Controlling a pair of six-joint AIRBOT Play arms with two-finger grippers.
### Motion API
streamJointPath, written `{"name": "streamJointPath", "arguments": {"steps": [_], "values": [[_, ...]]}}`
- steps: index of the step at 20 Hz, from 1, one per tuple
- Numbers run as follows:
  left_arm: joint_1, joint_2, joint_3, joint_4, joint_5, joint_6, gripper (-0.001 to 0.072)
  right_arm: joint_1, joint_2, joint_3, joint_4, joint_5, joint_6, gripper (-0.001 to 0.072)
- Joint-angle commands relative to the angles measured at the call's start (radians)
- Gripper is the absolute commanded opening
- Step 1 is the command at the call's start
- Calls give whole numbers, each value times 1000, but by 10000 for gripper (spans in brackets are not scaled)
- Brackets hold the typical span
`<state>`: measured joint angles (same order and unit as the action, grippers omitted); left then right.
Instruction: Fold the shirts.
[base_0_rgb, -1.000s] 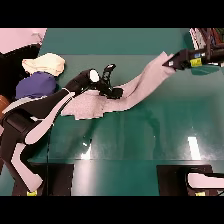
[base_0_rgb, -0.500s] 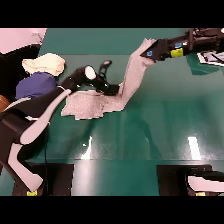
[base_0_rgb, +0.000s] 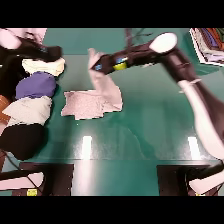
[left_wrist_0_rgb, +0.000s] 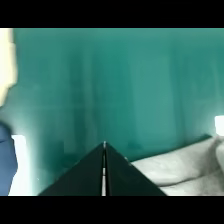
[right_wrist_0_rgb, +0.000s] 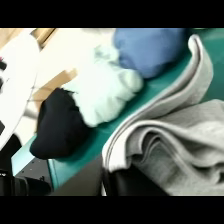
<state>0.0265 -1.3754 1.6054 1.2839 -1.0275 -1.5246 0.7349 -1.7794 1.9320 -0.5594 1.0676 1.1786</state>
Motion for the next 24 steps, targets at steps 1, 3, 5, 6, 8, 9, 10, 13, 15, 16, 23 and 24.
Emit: {"name": "streamJointPath", "arguments": {"steps": [1, 3, 5, 6, 8, 9, 10, 13, 15, 16, 23, 24], "values": [[140, 106, 0, 34, -49, 14, 23, 120, -175, 145, 9, -32, -29, 498], [166, 112, 0, 34, -84, 14, 23, 120, -192, 128, 9, -2, -28, 527], [171, 111, -3, 34, -103, 14, 23, 73, -167, 66, 7, 50, -23, 485], [171, 111, -3, 31, -108, 14, 22, 37, -144, 20, 5, 84, -19, 473], [171, 111, -3, 29, -119, 14, 22, -44, -88, -92, -58, 148, 1, 436], [170, 111, -3, 29, -125, 14, 23, -85, -55, -160, -111, 165, 23, 436], [170, 111, -3, 28, -129, 14, 23, -129, -14, -243, -171, 169, 35, 436], [170, 111, -3, 18, -134, 14, 23, -261, 108, -497, -254, 105, 71, 434], [163, 109, -3, 11, -134, 14, 22, -332, 165, -649, -239, 3, 103, 487], [161, 107, -3, 8, -133, 14, 23, -360, 169, -699, -195, -32, 106, 586], [83, 104, -3, -5, -114, 15, 22, -291, -68, -586, 67, -21, 51, 593], [71, 104, -3, -5, -114, 15, 23, -265, -113, -533, 99, -9, 51, 593]]}}
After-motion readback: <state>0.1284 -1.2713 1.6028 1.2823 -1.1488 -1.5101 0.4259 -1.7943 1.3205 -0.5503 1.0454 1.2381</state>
